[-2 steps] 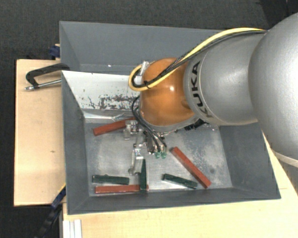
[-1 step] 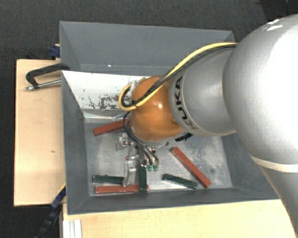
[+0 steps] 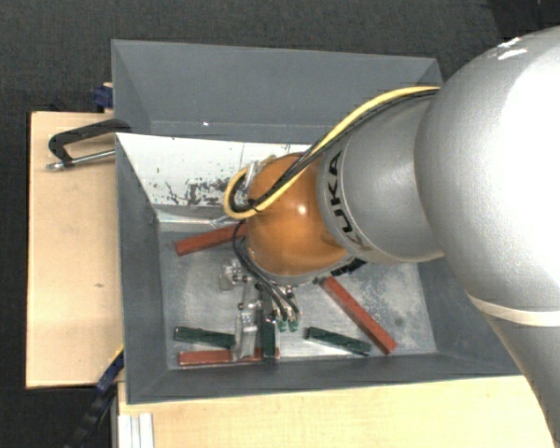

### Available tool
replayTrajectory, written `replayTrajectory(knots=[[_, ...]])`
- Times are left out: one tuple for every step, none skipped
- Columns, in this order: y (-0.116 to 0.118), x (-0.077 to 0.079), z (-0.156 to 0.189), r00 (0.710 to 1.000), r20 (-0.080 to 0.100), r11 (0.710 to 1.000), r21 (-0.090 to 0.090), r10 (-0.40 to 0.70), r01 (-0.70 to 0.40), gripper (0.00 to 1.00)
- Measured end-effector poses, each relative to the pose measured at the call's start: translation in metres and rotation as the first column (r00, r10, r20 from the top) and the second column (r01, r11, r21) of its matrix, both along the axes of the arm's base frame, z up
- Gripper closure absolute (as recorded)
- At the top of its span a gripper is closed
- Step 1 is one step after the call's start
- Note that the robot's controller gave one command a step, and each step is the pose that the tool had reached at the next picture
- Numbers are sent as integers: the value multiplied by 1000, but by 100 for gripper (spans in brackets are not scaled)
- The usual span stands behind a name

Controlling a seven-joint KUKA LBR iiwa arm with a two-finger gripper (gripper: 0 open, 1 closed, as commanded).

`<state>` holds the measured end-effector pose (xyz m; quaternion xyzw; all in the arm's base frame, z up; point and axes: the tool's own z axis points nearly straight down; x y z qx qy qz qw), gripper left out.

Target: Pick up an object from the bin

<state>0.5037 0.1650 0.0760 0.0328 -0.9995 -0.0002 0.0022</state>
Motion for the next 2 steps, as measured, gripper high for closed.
replayTrajectory(knots=[[-14,-6,1,999,4,999,1,-41,41,0],[-4,-11,-2,979,5,979,2,-205,205,100]])
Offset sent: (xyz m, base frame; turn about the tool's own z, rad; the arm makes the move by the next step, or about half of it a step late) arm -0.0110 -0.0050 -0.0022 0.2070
